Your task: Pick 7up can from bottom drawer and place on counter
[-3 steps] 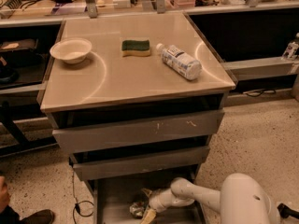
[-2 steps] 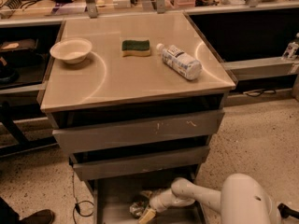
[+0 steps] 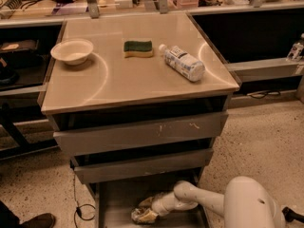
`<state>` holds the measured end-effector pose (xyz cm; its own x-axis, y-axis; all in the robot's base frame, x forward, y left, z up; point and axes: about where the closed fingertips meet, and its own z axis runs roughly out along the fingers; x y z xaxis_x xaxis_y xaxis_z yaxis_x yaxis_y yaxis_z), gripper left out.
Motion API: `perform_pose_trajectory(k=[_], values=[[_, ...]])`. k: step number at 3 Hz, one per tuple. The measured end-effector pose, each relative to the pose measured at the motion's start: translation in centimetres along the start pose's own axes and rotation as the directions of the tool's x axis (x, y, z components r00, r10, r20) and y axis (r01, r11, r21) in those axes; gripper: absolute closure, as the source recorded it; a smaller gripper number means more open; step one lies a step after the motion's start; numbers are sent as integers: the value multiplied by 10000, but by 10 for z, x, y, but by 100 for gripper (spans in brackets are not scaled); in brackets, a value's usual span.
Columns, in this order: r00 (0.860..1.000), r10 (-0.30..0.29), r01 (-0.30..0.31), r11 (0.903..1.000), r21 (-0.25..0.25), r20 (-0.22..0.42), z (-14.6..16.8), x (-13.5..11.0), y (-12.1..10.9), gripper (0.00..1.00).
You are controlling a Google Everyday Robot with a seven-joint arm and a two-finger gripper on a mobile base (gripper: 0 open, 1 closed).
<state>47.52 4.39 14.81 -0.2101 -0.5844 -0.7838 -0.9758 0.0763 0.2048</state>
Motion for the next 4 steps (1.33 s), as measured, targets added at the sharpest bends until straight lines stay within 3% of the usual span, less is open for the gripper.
perform_pose_trajectory(k=[1,2,3,4], values=[[10000,0,0,10000,-1,0,0,0,0,89],[10000,2,-2,10000,0,2,0,0,0,100],[9981,374,-384,9991,205,489,-9,-12,8,100],[9925,683,-762,9941,769,1012,-30,-34,15,100]])
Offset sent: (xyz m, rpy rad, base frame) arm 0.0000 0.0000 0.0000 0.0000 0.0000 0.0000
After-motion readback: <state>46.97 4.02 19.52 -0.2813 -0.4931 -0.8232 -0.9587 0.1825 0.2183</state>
